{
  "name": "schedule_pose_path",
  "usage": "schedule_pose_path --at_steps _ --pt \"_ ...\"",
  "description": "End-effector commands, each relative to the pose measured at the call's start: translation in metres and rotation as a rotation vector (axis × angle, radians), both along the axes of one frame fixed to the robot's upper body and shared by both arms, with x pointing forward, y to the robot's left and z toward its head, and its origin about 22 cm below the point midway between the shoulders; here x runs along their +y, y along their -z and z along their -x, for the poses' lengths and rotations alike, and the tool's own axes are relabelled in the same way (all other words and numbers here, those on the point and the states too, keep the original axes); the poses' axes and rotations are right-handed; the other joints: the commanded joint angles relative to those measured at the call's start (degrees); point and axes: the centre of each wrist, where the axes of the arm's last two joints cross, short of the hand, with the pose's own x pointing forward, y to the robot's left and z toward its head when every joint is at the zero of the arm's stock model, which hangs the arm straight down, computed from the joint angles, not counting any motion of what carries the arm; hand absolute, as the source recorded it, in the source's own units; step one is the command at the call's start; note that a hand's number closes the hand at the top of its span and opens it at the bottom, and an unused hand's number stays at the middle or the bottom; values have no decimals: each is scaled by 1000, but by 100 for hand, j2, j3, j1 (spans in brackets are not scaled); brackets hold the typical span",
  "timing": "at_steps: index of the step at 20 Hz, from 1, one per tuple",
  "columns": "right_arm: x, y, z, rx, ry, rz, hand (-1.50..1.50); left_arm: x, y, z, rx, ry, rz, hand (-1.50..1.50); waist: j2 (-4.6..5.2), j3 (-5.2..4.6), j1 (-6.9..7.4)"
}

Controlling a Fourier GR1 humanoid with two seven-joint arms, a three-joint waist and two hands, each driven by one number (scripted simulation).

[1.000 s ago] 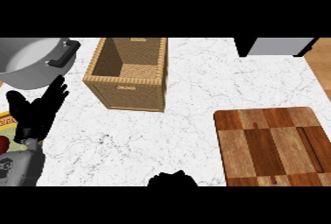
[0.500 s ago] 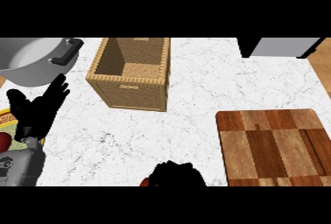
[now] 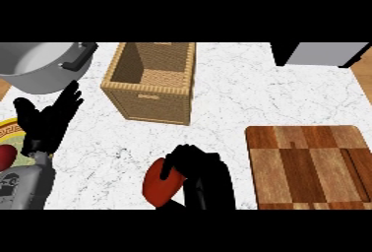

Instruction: Pick the bell pepper from the cutting board and place it in the basket

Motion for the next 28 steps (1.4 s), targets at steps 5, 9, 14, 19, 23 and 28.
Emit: schedule_pose_path --at_steps 5,9,14,19,23,28 --pt "21 -51 -50 -19 228 8 150 -17 -5 -9 -17 50 -3 0 79 20 235" --pt "39 -82 -80 -6 293 44 150 -22 -3 -10 -8 63 4 0 120 27 412" --pt "61 -99 -108 16 334 44 150 -27 2 -13 -13 71 10 0 160 36 468" --pt "69 -91 -135 29 344 21 150 -45 -10 -26 -27 69 2 0 193 48 422" --pt "62 -92 -154 26 478 -47 -150 -25 2 -18 -10 55 6 0 155 43 340" --pt "60 -72 -173 77 489 -17 -150 -24 -1 -13 -20 75 5 0 152 52 361"
